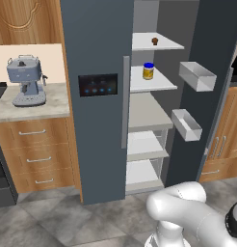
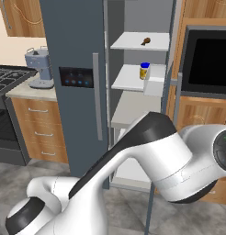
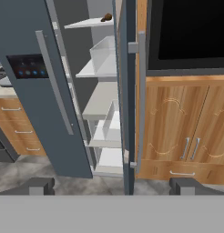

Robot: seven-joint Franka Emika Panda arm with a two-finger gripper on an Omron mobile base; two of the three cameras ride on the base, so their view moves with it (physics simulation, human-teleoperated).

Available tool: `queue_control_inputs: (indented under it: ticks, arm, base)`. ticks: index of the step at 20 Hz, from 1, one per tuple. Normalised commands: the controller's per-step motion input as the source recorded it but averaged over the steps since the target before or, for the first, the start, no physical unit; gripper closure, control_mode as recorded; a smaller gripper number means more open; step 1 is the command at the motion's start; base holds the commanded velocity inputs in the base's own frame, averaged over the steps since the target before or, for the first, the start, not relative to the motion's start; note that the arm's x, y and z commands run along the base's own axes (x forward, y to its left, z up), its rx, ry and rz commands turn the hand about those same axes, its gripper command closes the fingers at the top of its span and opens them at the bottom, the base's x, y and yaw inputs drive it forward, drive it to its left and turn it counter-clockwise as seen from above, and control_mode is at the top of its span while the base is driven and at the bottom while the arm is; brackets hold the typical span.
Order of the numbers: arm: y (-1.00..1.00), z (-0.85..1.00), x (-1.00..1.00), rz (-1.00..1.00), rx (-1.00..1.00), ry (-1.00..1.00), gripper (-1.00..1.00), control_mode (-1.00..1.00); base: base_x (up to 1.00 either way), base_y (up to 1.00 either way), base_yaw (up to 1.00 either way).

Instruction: Pick up the frozen chicken drumstick from the freezer, place it on any shelf in the fridge, and close the fridge and freezer doors when done.

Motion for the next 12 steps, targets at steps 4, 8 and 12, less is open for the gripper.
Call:
queue_control_inputs:
  ticks: [4,8,12]
  arm:
    - [0.00,-0.04,0.00,0.00,0.00,0.00,-1.00,-1.00]
    - [0.00,-0.08,0.00,0.00,0.00,0.00,-1.00,-1.00]
    - [-0.10,-0.17,0.07,0.00,0.03,0.00,-1.00,-1.00]
  base:
    - [0.00,0.00,0.00]
    - [0.00,0.00,0.00]
    - [0.00,0.00,0.00]
